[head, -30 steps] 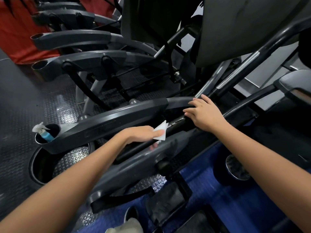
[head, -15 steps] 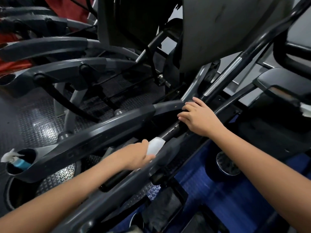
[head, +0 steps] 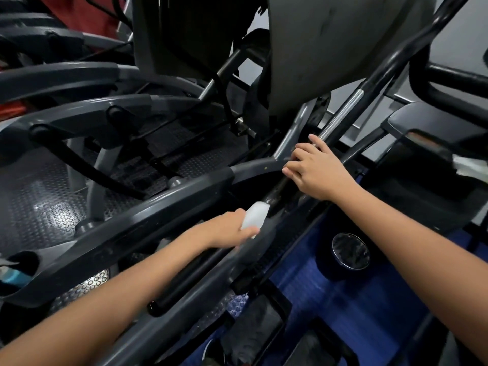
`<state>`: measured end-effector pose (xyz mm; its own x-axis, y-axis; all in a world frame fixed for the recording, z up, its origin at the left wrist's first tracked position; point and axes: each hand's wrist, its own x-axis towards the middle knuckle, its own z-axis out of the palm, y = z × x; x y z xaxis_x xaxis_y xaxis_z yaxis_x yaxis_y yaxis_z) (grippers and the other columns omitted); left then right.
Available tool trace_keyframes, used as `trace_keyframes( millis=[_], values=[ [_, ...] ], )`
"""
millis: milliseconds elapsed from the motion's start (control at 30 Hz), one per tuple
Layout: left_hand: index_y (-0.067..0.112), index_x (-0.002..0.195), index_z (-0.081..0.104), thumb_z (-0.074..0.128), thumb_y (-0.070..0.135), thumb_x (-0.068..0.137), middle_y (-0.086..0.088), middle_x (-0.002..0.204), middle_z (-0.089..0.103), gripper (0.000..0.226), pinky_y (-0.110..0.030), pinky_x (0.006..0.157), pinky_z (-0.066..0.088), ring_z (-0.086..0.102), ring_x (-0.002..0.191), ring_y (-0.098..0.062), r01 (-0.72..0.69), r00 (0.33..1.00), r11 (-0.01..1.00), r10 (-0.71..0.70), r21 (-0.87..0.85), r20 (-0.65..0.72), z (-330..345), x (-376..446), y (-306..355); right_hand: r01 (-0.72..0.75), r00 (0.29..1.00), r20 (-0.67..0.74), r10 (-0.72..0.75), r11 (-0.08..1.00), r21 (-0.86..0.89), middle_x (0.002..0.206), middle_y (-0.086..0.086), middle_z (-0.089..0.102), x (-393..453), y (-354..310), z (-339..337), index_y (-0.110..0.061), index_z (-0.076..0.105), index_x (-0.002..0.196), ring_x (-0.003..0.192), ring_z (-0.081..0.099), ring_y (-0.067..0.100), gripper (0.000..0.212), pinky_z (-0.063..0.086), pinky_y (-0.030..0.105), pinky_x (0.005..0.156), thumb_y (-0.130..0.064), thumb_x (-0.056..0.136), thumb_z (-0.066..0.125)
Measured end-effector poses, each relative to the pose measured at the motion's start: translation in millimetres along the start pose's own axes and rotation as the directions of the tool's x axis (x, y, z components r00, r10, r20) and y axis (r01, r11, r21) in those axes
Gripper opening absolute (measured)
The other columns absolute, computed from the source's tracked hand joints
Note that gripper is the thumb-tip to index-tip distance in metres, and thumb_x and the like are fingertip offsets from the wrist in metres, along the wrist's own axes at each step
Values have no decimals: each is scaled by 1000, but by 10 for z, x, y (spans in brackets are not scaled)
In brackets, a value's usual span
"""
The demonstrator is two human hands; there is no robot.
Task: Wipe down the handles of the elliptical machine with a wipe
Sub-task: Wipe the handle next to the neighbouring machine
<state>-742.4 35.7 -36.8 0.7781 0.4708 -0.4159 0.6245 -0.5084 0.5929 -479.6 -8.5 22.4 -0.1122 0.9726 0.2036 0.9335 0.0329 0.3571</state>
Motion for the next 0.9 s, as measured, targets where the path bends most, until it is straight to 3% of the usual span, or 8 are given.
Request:
trace_keyframes(
  millis=[133, 200, 300, 400, 500, 600, 767, 900],
  values=[
    [8, 109, 41, 44, 48, 100, -6, 87, 61, 41, -36, 58, 38, 67, 86, -33, 98, 988, 869, -27, 486, -152, 152, -390, 35, 29, 999, -26, -29, 1000, 10, 94, -3, 63, -13, 0, 16, -28, 77, 100, 115, 56, 24, 55, 7, 43, 122, -49, 101, 26],
    [8, 109, 40, 42, 47, 101, -1, 79, 53, 40, -35, 57, 39, 66, 81, -30, 123, 983, 841, -28, 528, -184, 179, -431, 88, 39, 999, -19, -39, 999, 14, 93, -4, 63, -15, 6, 10, -29, 76, 101, 113, 56, 23, 53, 9, 44, 121, -50, 101, 26],
    [7, 107, 41, 45, 49, 100, -12, 99, 65, 43, -36, 66, 42, 65, 87, -34, 88, 992, 939, -52, 333, -116, 57, -217, 136, 46, 999, -24, -45, 999, 19, 92, -5, 62, -18, 3, 4, -31, 75, 103, 111, 56, 22, 53, 10, 43, 121, -50, 100, 26],
    [4, 106, 53, 41, 52, 101, -10, 94, 72, 50, -37, 78, 50, 70, 84, -26, 40, 999, 999, -41, -32, -30, -28, 192, 177, 40, 999, -25, -40, 999, 13, 93, -5, 63, -7, -3, -17, -31, 75, 103, 110, 56, 22, 56, 11, 42, 119, -51, 100, 23],
    [11, 90, 64, 33, 57, 101, -12, 89, 75, 57, -38, 96, 50, 72, 76, -18, 13, 1000, 910, -15, -415, -3, -39, 446, 243, 42, 999, -3, -42, 999, -6, 95, -7, 65, 2, 13, -37, -31, 75, 101, 112, 57, 21, 59, 13, 39, 117, -50, 100, 20],
    [10, 96, 64, 37, 58, 100, -12, 87, 74, 55, -32, 87, 51, 70, 76, -21, 4, 1000, 834, 5, -552, 16, -23, 388, 239, 58, 998, -1, -58, 998, 19, 95, -6, 65, 33, 88, -72, -24, 74, 99, 107, 59, 21, 60, 23, 36, 113, -48, 100, 19],
    [11, 105, 59, 46, 54, 97, -7, 97, 73, 45, -33, 87, 50, 69, 88, -22, 22, 998, 999, -19, -45, 67, -76, -49, 10, -9, 1000, -13, 9, 1000, 10, 117, 0, 65, 79, 274, -166, -25, 76, 105, 123, 53, 23, 53, 19, 36, 116, -47, 102, 28],
    [4, 118, 45, 46, 44, 100, -14, 117, 64, 44, -33, 73, 41, 65, 104, -33, 206, 978, 876, -163, 436, -134, 85, -293, 195, -30, 999, -25, 30, 999, 13, 116, -2, 65, 43, 259, -131, -27, 76, 106, 130, 49, 23, 52, 8, 39, 121, -47, 102, 28]
  ],
)
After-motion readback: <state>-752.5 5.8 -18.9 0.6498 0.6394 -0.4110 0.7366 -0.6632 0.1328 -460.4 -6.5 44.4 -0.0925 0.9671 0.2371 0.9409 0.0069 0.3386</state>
